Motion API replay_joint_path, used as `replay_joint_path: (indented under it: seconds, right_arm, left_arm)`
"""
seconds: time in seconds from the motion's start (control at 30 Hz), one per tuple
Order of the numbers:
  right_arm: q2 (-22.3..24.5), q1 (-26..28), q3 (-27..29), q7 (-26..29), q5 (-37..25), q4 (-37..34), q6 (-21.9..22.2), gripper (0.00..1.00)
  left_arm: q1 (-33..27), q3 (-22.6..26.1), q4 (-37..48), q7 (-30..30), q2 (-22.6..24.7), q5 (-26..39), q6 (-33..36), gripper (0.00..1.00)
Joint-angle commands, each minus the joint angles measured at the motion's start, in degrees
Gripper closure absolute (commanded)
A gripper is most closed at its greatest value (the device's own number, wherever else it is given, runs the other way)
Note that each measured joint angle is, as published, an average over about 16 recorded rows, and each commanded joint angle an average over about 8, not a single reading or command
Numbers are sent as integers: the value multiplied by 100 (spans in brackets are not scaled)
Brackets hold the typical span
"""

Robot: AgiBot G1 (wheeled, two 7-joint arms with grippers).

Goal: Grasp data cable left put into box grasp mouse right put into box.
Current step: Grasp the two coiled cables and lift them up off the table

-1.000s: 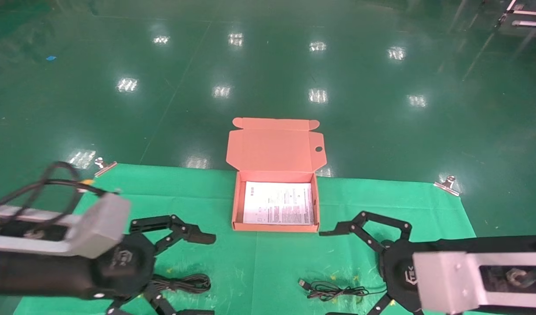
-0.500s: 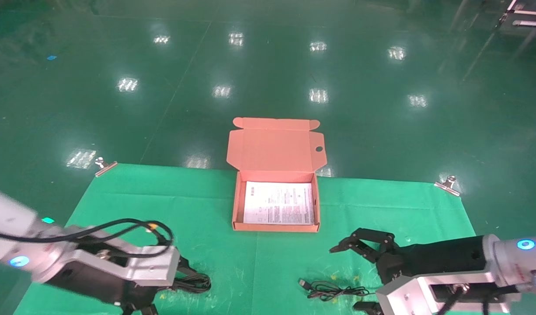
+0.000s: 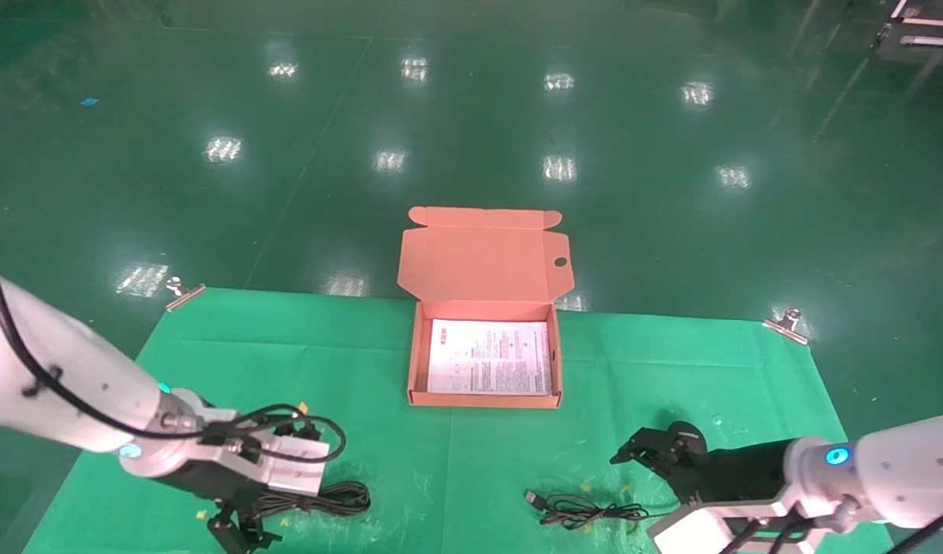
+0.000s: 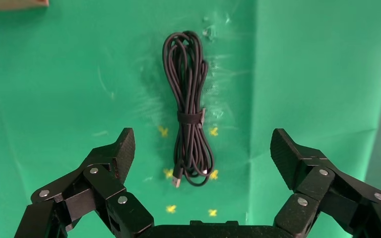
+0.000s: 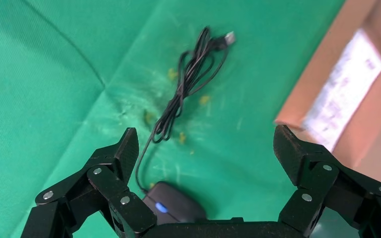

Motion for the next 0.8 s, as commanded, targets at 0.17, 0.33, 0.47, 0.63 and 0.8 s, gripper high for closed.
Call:
replay_joint_path:
  seconds: [0.17, 0.33, 0.47, 0.63, 0.8]
  right_arm:
    - [-306, -28, -144, 123, -355, -520, 213, 0]
    - [-619, 54, -205, 248, -503, -1187, 356, 0]
    - [-889, 168, -237, 318, -590, -1759, 476, 0]
    - [-1195, 312, -275, 246, -665, -2414, 638, 0]
    - [-1452, 417, -326, 61, -751, -2970, 833, 0]
  left_arm:
    - [198, 103, 153, -159, 162, 391, -402, 0]
    - [269, 97, 762, -67, 379, 403, -653, 0]
    - [307, 29, 1445, 115, 553, 232, -815, 0]
    - [305, -64, 2328, 467, 754, 15, -1002, 0]
    - [268, -157, 3153, 796, 932, -147, -1199, 0]
